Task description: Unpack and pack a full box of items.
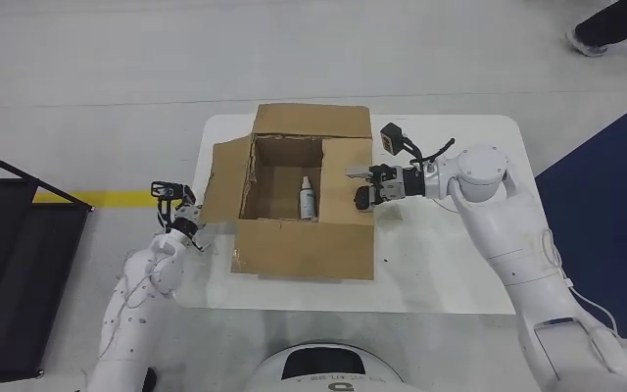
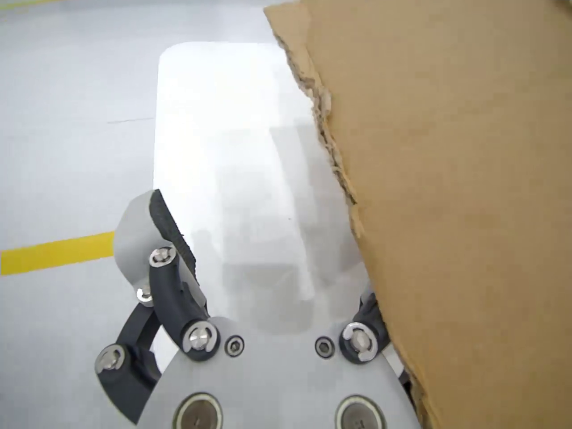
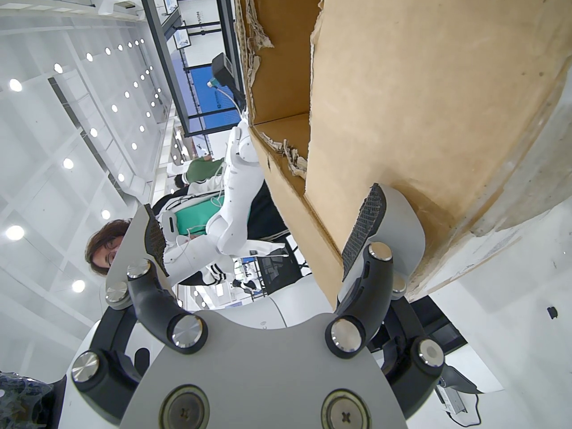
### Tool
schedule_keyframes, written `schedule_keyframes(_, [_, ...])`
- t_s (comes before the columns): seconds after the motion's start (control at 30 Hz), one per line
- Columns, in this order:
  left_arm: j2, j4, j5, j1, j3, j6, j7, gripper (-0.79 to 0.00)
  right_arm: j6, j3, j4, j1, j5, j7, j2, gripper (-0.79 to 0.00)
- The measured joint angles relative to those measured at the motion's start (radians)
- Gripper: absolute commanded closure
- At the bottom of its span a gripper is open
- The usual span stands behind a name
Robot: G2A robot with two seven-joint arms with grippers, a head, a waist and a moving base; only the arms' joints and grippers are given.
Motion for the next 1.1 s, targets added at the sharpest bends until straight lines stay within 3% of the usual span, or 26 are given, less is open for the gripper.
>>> schedule_keyframes(0.1, [0.006, 0.016, -0.206, -0.008, -0.061, -0.080, -0.033, -0.785, 0.000, 0.000, 0.000, 0.000, 0.000, 0.000, 0.000, -0.785])
schedule_keyframes(0.23, [0.018, -0.029, -0.258, -0.036, -0.097, -0.126, -0.085, -0.785, 0.000, 0.000, 0.000, 0.000, 0.000, 0.000, 0.000, -0.785])
schedule_keyframes(0.6, [0.024, -0.190, -0.078, -0.128, -0.002, -0.125, -0.170, -0.785, 0.000, 0.000, 0.000, 0.000, 0.000, 0.000, 0.000, -0.785])
schedule_keyframes(0.9, [0.020, -0.196, 0.161, -0.154, 0.143, -0.129, -0.161, -0.785, 0.000, 0.000, 0.000, 0.000, 0.000, 0.000, 0.000, -0.785])
schedule_keyframes(1.1, [0.022, -0.187, 0.174, -0.160, 0.159, -0.135, -0.140, -0.785, 0.000, 0.000, 0.000, 0.000, 0.000, 0.000, 0.000, -0.785])
